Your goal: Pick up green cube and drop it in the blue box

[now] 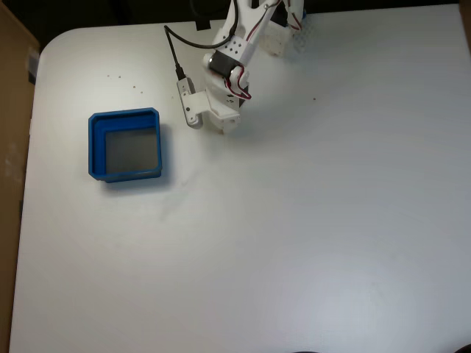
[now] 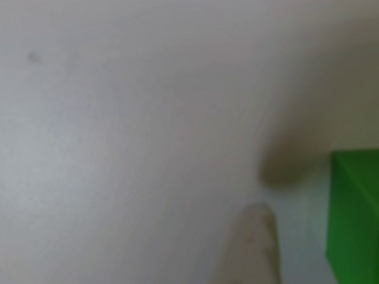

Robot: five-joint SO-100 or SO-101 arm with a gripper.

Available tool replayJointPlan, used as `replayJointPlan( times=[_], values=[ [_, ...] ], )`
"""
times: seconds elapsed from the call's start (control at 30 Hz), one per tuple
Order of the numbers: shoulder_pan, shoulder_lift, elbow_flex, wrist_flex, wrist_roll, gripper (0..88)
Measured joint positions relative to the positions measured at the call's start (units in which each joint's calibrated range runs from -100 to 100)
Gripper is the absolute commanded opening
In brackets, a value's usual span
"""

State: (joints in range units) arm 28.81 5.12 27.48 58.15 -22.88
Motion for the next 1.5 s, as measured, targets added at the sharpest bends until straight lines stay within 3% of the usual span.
replayJointPlan(
  times=[1.3,1.5],
  values=[
    [-1.00,0.00,0.00,0.00,0.00,31.1],
    [-0.92,0.00,0.00,0.00,0.00,23.6]
  ],
)
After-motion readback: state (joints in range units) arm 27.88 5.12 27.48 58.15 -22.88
